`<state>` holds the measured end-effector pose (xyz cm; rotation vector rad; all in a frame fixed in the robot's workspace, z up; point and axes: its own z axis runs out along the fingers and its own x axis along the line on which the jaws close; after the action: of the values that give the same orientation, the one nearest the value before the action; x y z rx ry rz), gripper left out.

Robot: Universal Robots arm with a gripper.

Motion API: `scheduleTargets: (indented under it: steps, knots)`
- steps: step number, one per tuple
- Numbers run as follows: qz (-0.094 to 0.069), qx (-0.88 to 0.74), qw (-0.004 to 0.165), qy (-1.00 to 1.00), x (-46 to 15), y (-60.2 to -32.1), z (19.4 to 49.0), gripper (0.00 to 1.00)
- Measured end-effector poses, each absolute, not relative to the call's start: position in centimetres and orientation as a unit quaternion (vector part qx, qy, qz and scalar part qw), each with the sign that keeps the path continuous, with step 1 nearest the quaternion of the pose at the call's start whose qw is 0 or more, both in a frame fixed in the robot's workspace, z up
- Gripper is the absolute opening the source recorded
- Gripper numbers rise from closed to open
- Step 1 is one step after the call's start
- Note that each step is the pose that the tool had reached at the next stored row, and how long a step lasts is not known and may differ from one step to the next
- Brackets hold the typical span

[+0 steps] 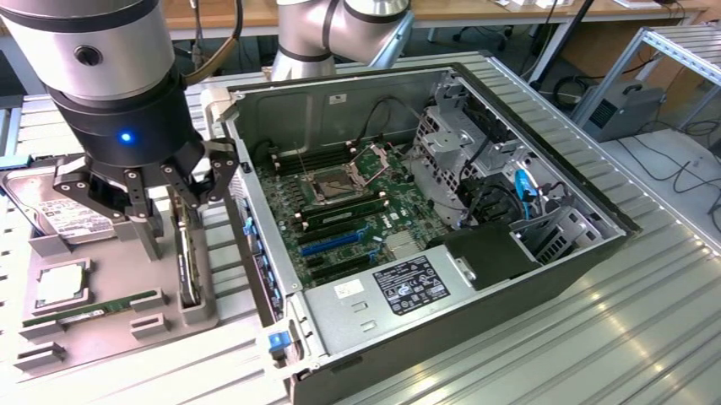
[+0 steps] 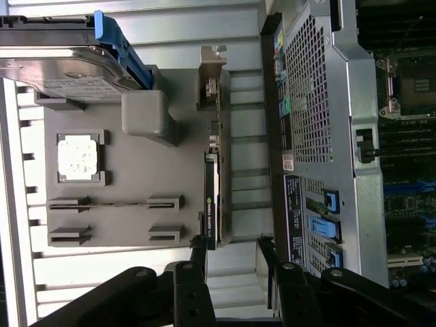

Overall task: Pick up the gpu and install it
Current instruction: 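Pick up the gpu and move the gpu toward the slot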

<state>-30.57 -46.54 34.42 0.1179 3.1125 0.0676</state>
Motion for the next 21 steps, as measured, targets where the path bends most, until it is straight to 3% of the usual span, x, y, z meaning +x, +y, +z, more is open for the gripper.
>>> scheduleTargets:
  steps: [21]
  knots:
    - [0.022,0.038,0.013,0.999,-30.57,-46.54,33.89,0.42]
